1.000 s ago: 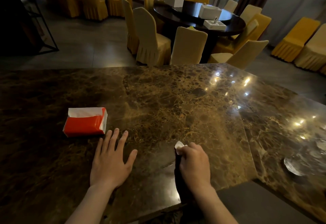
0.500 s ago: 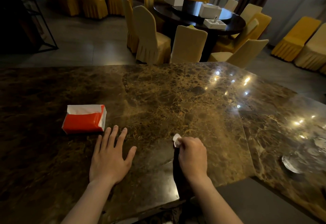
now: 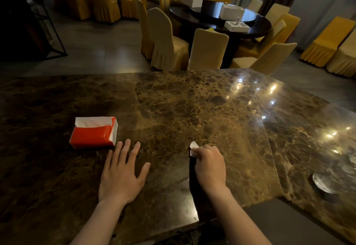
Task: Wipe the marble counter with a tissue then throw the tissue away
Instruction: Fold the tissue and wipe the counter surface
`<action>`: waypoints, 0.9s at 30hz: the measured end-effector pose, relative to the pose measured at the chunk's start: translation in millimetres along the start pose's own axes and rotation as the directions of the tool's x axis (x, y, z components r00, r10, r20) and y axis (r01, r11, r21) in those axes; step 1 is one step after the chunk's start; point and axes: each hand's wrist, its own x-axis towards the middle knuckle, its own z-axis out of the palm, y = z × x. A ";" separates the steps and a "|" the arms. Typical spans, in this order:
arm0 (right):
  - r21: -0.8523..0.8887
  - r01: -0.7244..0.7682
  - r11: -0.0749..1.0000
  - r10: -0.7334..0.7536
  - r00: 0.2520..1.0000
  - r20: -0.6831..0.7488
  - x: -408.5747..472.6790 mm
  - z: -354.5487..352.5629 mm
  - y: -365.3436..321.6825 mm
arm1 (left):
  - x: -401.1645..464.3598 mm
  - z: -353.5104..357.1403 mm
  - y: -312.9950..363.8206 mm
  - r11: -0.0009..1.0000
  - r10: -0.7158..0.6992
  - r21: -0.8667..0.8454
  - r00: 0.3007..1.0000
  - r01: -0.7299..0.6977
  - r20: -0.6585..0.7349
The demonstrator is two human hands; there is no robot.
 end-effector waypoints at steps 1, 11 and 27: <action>-0.013 -0.017 1.000 0.017 1.000 -0.015 -0.2 1.4 -4.5 | 0.2 0.2 0.4 1.000 0.000 0.003 1.000 0.000 0.001; 0.037 0.317 0.948 -0.319 0.935 0.155 -35.6 13.7 -30.1 | 1.1 1.3 -0.9 1.000 0.004 -0.010 1.000 -0.004 -0.001; 0.071 0.193 0.979 -0.202 0.966 0.158 -64.0 7.8 -36.1 | -0.9 1.1 -0.1 1.000 0.007 -0.007 1.000 -0.007 -0.014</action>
